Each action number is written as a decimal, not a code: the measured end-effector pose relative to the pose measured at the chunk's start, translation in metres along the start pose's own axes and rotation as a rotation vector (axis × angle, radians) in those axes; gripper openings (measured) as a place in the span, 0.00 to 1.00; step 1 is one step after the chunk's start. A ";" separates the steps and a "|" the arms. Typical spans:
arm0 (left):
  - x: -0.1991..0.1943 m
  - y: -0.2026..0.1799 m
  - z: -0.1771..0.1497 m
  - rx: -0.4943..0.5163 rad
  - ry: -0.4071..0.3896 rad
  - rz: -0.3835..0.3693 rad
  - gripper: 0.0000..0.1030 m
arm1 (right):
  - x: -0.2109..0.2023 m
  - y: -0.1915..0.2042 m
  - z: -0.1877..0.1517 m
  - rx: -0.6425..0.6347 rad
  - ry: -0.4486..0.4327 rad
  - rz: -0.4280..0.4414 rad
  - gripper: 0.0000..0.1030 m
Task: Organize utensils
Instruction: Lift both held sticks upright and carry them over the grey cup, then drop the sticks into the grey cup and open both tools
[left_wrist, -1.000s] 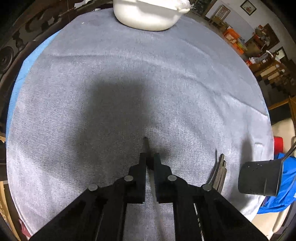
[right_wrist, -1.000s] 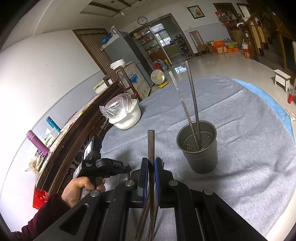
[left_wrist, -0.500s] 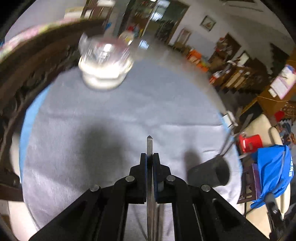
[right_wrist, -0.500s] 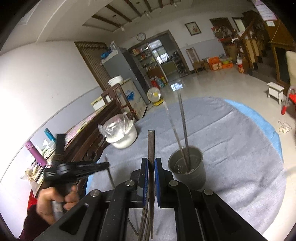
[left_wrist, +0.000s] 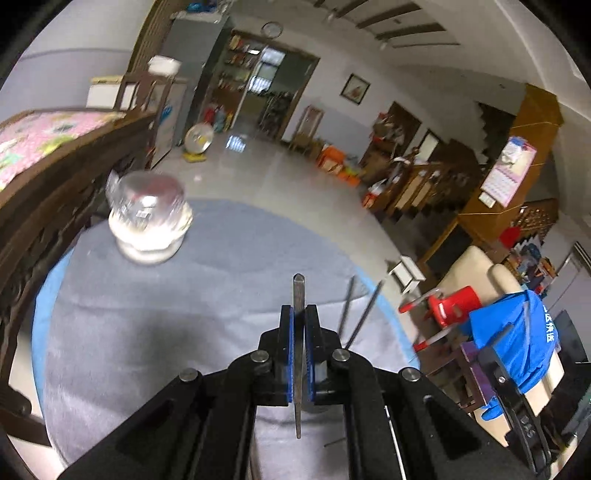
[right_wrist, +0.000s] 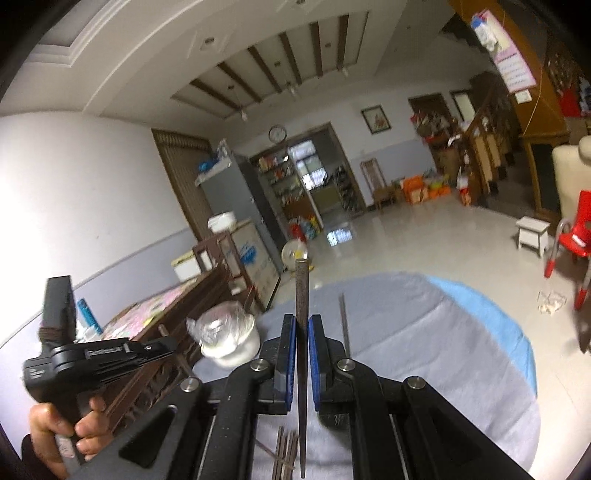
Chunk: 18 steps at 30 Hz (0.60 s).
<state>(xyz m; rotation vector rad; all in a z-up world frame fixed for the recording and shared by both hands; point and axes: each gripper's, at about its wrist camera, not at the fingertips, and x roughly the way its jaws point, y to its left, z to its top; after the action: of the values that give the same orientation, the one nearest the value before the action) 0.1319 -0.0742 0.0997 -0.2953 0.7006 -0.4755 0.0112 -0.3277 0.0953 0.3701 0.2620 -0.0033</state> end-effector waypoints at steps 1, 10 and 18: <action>-0.002 -0.006 0.006 0.007 -0.010 -0.010 0.05 | 0.001 0.000 0.004 -0.003 -0.014 -0.008 0.07; -0.009 -0.041 0.037 0.038 -0.108 -0.048 0.05 | 0.020 -0.005 0.028 -0.042 -0.136 -0.121 0.07; 0.028 -0.061 0.023 0.077 -0.099 -0.002 0.05 | 0.064 -0.016 0.011 -0.054 -0.037 -0.160 0.07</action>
<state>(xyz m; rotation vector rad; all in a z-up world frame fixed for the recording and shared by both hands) 0.1465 -0.1384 0.1265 -0.2456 0.5844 -0.4848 0.0750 -0.3433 0.0836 0.2942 0.2540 -0.1600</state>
